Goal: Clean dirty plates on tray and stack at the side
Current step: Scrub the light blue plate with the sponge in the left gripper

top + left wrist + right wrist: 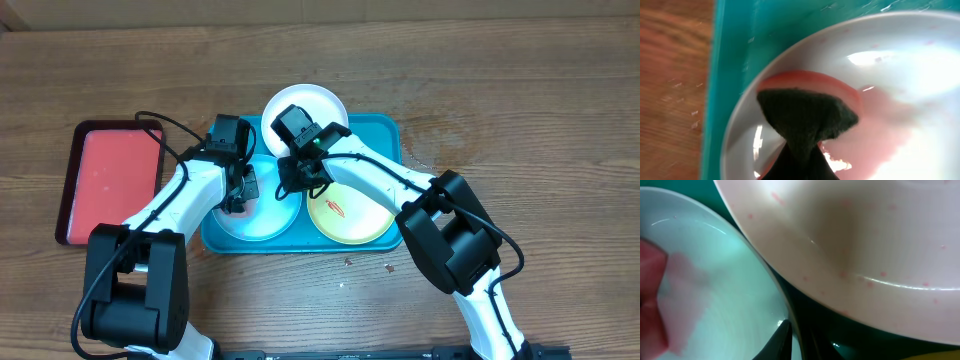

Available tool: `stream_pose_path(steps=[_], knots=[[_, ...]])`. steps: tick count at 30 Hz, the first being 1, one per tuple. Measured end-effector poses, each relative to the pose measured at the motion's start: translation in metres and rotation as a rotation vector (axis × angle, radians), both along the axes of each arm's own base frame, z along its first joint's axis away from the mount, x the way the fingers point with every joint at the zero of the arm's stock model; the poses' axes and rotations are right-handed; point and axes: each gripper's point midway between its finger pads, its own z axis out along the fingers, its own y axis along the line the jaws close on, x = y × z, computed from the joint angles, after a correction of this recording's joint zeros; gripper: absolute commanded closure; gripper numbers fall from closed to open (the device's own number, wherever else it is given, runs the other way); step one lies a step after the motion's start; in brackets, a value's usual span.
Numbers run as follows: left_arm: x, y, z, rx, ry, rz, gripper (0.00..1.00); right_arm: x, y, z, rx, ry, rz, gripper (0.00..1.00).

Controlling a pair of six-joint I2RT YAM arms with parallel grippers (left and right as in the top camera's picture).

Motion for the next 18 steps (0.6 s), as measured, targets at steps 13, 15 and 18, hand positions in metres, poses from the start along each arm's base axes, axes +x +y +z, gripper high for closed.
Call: stream_pose_path(steps=[13,15,18], knots=[[-0.008,-0.074,0.002,-0.320,0.034,-0.116,0.96,0.000,-0.001,0.000,-0.004,-0.003,-0.002,0.87],[-0.014,-0.068,-0.001,-0.299,0.060,-0.105,0.96,0.001,-0.001,0.000,-0.003,-0.004,-0.002,0.87],[-0.022,-0.046,-0.004,-0.236,0.098,-0.056,0.96,0.000,0.000,0.000,-0.003,-0.002,-0.001,0.87]])
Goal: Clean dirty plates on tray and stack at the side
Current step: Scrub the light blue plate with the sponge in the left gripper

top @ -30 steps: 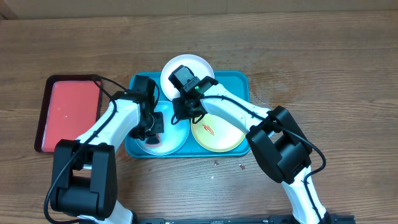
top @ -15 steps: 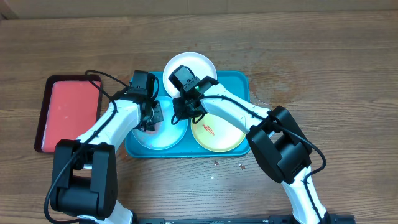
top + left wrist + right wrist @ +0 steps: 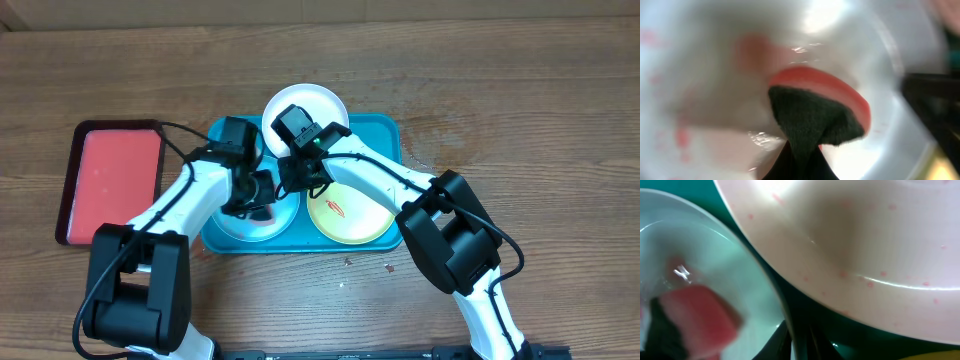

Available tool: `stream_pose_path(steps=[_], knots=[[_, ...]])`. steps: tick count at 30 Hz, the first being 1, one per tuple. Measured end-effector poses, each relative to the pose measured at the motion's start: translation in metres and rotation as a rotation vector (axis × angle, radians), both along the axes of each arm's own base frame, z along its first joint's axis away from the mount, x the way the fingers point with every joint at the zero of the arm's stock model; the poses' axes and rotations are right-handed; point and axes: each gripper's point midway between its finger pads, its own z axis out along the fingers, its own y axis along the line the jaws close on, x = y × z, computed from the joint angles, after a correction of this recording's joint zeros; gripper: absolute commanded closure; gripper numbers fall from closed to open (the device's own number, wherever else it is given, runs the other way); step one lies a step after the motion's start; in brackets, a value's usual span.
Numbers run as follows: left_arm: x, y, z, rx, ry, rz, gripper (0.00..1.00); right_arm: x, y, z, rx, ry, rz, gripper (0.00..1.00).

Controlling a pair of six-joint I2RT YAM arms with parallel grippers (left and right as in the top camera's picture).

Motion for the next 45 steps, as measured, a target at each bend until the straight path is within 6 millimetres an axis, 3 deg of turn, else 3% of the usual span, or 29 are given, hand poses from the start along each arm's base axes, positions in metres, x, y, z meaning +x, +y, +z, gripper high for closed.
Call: stream_pose_path(steps=[8,12,17,22,27,33,36,40,45], knots=[[-0.003,0.073,-0.002,0.181,0.028,0.151,0.96,0.000,0.001,0.000,0.001,0.000,0.001,0.87],[0.008,0.086,0.000,0.202,-0.019,0.187,0.96,-0.001,0.002,0.000,0.006,0.004,0.004,0.87],[0.031,0.082,0.004,0.172,-0.113,0.194,0.96,-0.001,0.002,0.000,0.005,0.004,0.003,0.87],[0.051,0.057,0.010,0.023,-0.186,0.168,0.96,-0.001,0.002,0.000,0.005,0.004,0.004,0.87],[0.050,0.029,0.013,-0.109,-0.175,0.121,0.96,-0.001,0.002,0.000,0.006,0.004,0.004,0.87],[0.033,0.007,0.010,-0.167,-0.105,0.075,0.96,-0.001,0.001,0.000,0.005,0.004,0.003,0.87],[0.020,0.009,0.007,-0.157,-0.052,0.076,0.96,-0.001,0.001,0.000,0.005,0.004,0.004,0.87],[0.003,0.031,0.000,-0.049,0.015,0.108,0.96,-0.001,0.001,0.000,0.005,0.005,0.003,0.87],[0.014,0.059,0.000,0.100,-0.040,0.133,0.96,-0.001,0.002,0.000,0.005,0.004,0.003,0.87]])
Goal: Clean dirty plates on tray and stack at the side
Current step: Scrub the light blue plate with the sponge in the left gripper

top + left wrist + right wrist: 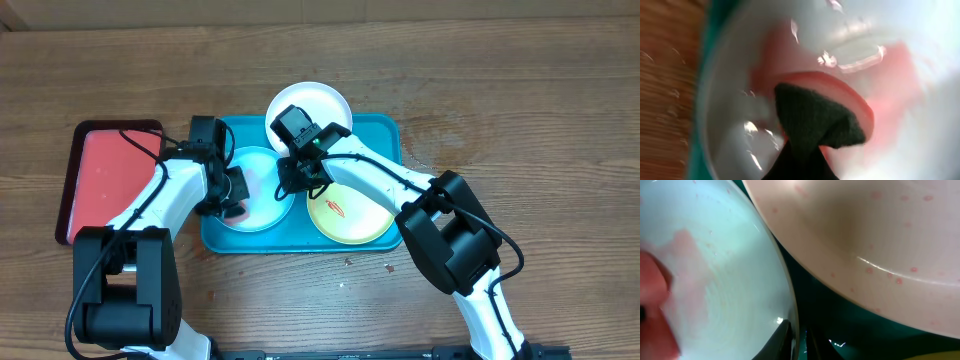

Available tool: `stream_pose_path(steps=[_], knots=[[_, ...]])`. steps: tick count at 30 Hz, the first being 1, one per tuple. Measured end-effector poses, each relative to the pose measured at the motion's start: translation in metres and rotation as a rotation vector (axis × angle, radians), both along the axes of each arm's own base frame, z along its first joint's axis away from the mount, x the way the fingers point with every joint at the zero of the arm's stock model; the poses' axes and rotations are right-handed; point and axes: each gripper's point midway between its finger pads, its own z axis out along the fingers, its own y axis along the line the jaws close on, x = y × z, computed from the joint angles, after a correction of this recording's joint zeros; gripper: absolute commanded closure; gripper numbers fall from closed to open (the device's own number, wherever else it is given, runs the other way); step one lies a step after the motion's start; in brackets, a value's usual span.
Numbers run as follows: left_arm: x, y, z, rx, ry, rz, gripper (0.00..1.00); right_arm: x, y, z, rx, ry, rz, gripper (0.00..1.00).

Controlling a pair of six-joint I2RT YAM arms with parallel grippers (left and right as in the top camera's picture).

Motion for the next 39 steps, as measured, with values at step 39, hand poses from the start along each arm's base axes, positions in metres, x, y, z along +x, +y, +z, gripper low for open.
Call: stream_pose_path(steps=[39], knots=[[0.031,-0.070,-0.002,-0.361,-0.082,-0.150,0.96,0.002,-0.003,-0.001,-0.013,-0.005,-0.007,0.87]])
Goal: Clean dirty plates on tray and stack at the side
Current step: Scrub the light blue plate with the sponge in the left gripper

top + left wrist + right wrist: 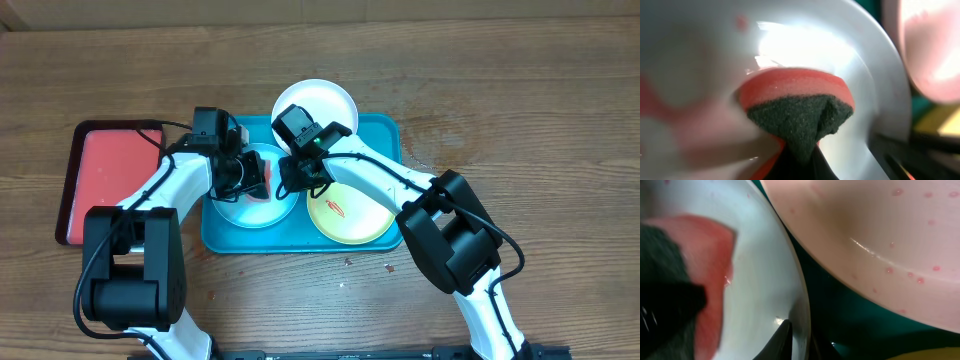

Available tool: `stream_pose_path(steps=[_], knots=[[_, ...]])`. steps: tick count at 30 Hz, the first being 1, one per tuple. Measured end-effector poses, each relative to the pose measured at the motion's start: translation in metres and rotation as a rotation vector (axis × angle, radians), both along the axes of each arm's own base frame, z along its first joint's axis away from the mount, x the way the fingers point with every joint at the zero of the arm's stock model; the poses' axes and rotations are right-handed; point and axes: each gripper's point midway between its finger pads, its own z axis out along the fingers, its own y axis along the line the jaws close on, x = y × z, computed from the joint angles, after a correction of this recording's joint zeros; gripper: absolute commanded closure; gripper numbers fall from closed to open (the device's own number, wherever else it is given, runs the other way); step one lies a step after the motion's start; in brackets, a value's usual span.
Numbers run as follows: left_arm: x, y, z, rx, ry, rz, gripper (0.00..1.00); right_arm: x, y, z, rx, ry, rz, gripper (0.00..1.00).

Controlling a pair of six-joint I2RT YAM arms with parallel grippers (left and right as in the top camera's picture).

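Note:
A white plate [240, 205] lies at the left of the teal tray [385, 135]. My left gripper [252, 178] is shut on a red sponge with a dark scouring side [795, 107] and presses it on the plate's right part [875, 90]. My right gripper [290, 183] is shut on the plate's right rim [802, 315], one finger [782, 340] inside it. A second white plate with pink specks [314, 102] sits at the tray's back, and a yellow plate with a red smear [350, 212] at its right.
A dark tray with a red inside [105, 180] lies left of the teal tray on the wooden table [520, 120]. Both arms cross over the teal tray's middle. Crumbs dot the table [348, 262] in front of the tray.
My left gripper has moved with the sponge from the plate's left edge to its right part, close to my right gripper. The right gripper has kept its hold on the rim.
The sponge was at the left rim of the white plate, then at its right side, then back at the left edge, and now sits at the right again. All along my right gripper held the plate's rim. Pink smears show on the plate.

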Motion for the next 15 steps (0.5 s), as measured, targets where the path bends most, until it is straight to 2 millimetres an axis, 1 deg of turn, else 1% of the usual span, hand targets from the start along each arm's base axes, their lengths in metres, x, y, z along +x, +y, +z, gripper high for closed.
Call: stream_pose_path(steps=[3,7,10,15], knots=[[-0.013,-0.016,0.000,-0.056,0.026,-0.088,0.96,0.001,0.000,0.000,0.000,-0.004,0.000,0.87],[-0.026,-0.021,-0.002,-0.054,0.063,-0.134,0.96,0.001,0.000,0.000,-0.001,-0.005,0.000,0.87],[-0.031,-0.013,-0.006,-0.005,0.091,-0.119,0.96,0.001,0.000,0.000,0.001,-0.006,0.000,0.87],[-0.032,0.004,-0.008,0.134,0.116,-0.068,0.96,0.000,0.005,0.001,0.016,-0.004,0.008,0.87]])
